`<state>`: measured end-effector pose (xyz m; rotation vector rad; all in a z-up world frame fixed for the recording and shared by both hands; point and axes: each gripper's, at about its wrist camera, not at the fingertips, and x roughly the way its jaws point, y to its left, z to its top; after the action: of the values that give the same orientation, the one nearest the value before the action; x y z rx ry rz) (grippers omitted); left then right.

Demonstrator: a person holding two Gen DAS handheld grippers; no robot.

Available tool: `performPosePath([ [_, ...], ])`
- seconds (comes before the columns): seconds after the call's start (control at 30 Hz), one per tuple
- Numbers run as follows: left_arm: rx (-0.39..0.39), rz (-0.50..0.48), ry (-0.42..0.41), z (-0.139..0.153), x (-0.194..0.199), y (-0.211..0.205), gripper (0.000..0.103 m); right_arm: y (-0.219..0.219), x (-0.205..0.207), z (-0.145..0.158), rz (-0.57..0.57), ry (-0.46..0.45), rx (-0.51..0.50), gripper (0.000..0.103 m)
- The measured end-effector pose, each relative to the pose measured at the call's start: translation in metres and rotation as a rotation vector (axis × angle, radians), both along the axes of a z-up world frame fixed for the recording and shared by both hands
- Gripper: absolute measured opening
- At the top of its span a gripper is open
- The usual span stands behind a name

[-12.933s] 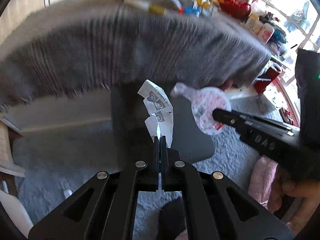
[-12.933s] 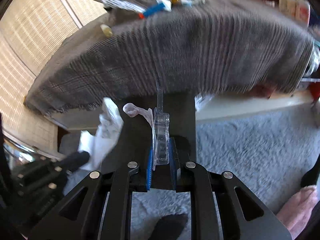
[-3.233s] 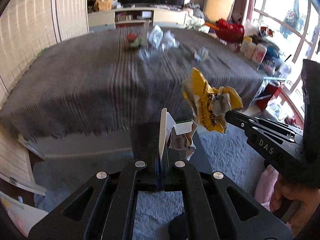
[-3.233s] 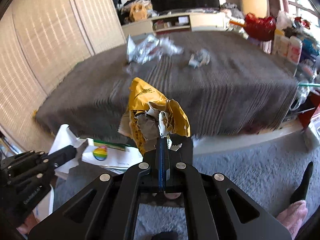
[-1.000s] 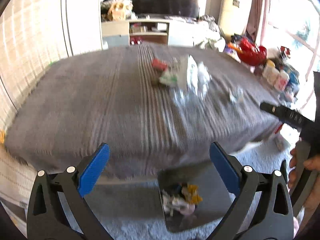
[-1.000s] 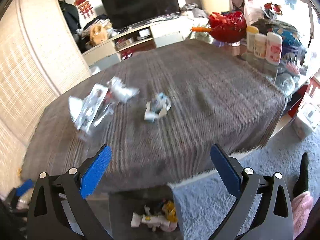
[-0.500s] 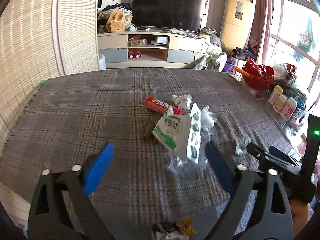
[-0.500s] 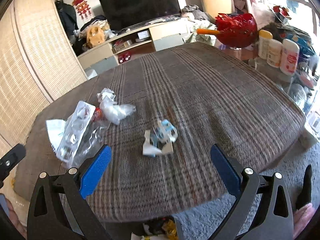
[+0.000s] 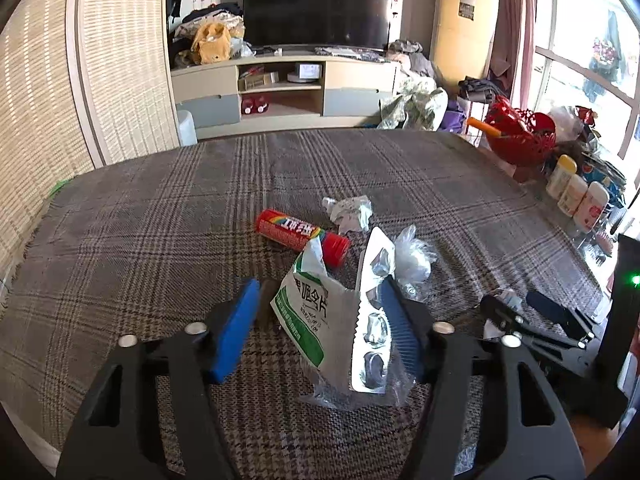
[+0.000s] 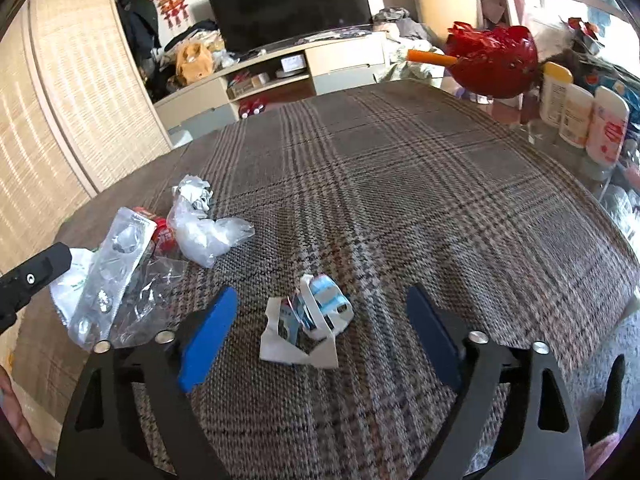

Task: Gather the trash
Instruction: 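Grasp the green-printed wrapper with the left tool while the right tool grasps the blue-and-white scrap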

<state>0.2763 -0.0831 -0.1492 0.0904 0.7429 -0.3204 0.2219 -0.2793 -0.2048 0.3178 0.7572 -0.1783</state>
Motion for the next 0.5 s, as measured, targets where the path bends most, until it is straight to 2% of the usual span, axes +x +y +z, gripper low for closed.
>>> performPosePath([
  [0.07, 0.008, -0.004, 0.016, -0.007, 0.002, 0.000, 0.043, -0.001, 0.001, -0.002, -0.014, 0.019, 0.005, 0.067],
  [0.2, 0.005, -0.005, 0.040, -0.015, 0.004, 0.006, 0.015, 0.002, 0.004, -0.005, 0.022, 0.045, 0.000, 0.038],
  [0.33, 0.001, -0.006, 0.024, -0.012, 0.000, 0.010, 0.009, 0.002, -0.004, 0.006, 0.038, 0.013, 0.012, 0.016],
  [0.5, 0.002, 0.018, -0.042, 0.012, -0.014, 0.021, 0.008, 0.008, -0.020, 0.033, 0.052, -0.059, 0.011, 0.011],
])
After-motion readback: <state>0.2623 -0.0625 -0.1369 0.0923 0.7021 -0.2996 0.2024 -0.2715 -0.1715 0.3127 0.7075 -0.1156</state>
